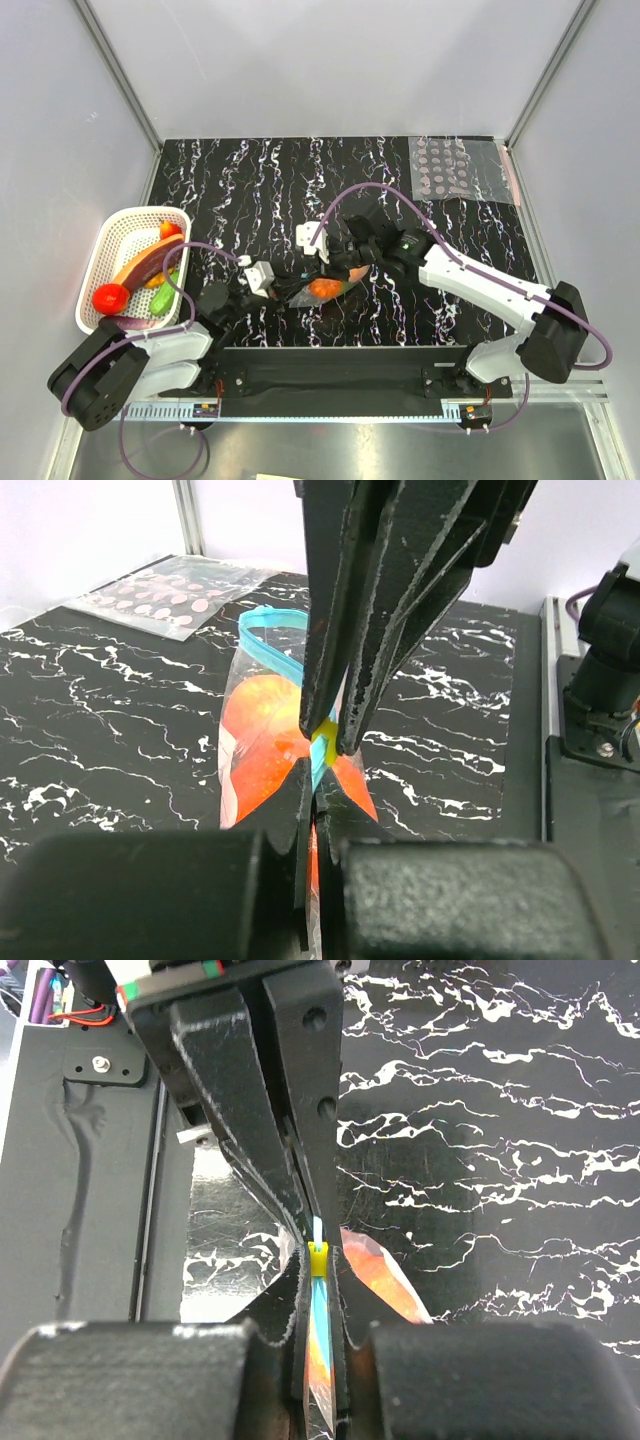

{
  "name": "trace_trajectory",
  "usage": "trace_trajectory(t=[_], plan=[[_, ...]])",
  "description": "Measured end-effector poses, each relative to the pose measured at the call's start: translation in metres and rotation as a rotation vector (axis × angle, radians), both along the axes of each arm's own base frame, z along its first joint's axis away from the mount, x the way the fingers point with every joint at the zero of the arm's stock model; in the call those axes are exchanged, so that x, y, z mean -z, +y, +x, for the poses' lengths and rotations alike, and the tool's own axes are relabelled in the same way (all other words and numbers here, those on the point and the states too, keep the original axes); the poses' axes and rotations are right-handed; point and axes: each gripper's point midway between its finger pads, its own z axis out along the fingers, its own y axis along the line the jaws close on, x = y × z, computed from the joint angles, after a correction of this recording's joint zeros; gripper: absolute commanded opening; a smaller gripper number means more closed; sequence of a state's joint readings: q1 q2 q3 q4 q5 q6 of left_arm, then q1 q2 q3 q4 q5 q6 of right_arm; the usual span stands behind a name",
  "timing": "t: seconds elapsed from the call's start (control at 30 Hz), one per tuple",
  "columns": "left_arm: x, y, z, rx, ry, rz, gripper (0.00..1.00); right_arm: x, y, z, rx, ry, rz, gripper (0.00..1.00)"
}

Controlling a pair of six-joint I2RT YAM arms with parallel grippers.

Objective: Place the food in the zip-top bag and seal the zipper
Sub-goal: Zip the zipper food storage bag at the center of the board.

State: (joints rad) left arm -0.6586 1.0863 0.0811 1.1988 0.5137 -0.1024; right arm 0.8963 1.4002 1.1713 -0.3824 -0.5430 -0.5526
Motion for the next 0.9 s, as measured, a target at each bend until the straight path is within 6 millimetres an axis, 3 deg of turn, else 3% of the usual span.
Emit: trace_trajectory(t=[0.5,0.9], plan=[[0.004,0.012,0.012,-0.046,0.106,-0.05,0.0,0.006,-0.004,0.015,0.066,-0.035,-0.025,0.03],[-0.007,0.034,0.039,-0.205,0.113,-0.113,0.0,0.005,-0.012,0.035,0.132,-0.063,-0.021,0.0]])
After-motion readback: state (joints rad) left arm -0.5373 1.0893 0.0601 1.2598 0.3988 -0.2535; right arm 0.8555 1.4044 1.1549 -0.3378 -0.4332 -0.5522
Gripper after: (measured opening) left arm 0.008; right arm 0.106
